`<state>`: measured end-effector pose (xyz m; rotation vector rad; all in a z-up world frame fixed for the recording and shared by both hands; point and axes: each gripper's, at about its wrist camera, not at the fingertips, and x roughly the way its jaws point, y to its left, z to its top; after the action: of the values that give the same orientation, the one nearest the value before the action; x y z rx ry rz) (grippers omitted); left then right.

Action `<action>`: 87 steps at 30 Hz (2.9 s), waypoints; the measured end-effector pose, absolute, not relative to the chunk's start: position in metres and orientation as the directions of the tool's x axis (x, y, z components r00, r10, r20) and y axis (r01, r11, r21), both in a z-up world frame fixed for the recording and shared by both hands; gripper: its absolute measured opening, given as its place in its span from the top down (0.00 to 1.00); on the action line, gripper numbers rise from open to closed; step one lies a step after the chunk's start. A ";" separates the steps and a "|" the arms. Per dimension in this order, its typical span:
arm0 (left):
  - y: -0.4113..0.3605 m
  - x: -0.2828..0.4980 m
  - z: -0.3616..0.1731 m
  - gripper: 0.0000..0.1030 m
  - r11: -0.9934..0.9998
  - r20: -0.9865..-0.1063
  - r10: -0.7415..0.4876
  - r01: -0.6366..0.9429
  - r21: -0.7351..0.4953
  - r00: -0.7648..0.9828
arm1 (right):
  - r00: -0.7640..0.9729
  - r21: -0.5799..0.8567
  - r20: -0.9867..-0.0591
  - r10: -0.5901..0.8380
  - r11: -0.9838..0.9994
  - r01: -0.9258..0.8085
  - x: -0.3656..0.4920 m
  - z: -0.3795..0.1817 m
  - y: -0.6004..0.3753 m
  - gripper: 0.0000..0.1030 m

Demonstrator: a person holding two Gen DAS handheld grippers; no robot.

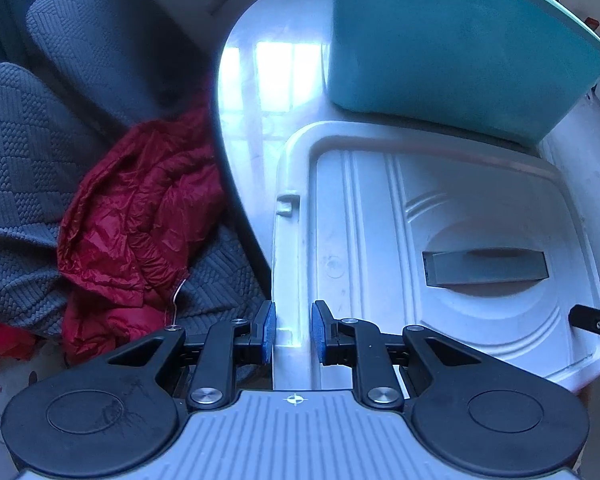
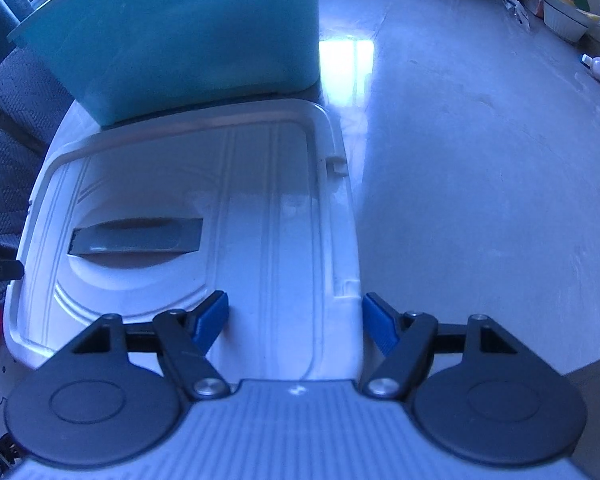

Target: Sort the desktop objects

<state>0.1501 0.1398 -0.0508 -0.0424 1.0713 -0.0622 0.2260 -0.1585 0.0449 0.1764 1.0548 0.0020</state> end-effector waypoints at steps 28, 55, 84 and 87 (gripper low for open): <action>0.114 0.177 -0.048 0.78 0.988 -0.881 -0.008 0.140 0.067 0.474 | 0.467 0.193 -0.878 0.104 0.970 0.146 0.174 0.053 -0.147 0.33; 0.093 0.179 -0.049 0.78 0.979 -0.871 0.091 0.115 0.166 0.482 | 0.545 0.738 -0.641 0.540 0.630 0.244 0.141 -0.013 -0.230 0.18; 0.094 0.182 -0.043 0.78 0.990 -0.861 0.085 0.056 0.130 0.502 | 0.524 0.957 -0.289 0.801 0.264 0.125 0.154 -0.004 -0.244 0.90; 0.100 0.179 -0.042 0.77 0.993 -0.865 0.075 0.039 0.109 0.496 | 0.514 0.955 -0.293 0.807 0.276 0.110 0.156 0.004 -0.244 0.90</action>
<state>0.1788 0.0995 -0.0416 0.1196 1.0527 0.0218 0.1559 -0.2439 0.0041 1.2226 0.9461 0.5760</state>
